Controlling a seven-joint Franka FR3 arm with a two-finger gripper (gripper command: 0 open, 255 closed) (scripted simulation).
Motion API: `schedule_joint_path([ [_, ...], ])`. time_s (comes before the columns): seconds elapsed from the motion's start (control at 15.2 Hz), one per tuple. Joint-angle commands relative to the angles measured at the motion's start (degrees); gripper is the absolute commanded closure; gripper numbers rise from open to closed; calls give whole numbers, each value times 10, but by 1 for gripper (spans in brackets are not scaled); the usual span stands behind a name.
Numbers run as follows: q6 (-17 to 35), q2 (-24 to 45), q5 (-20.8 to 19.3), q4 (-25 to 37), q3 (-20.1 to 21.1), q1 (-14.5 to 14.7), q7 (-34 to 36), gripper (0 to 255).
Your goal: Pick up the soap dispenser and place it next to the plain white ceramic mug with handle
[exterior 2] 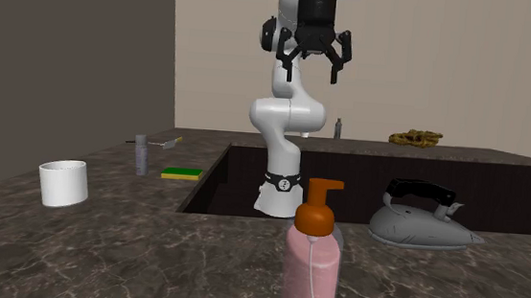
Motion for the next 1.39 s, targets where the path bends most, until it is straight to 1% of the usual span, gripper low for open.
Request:
schedule_joint_path([
  [0.0, 0, 0, 0, 0, 0, 0, 0, 0],
  [0.33, 99, 73, -3, -27, -1, -2, -3, 0],
  [0.66, 194, 164, -6, -33, -3, -4, -6, 0],
  [0.99, 281, 267, -9, -19, -5, -6, -8, 0],
  [1.32, 355, 377, -11, 16, -7, -8, -9, 0],
])
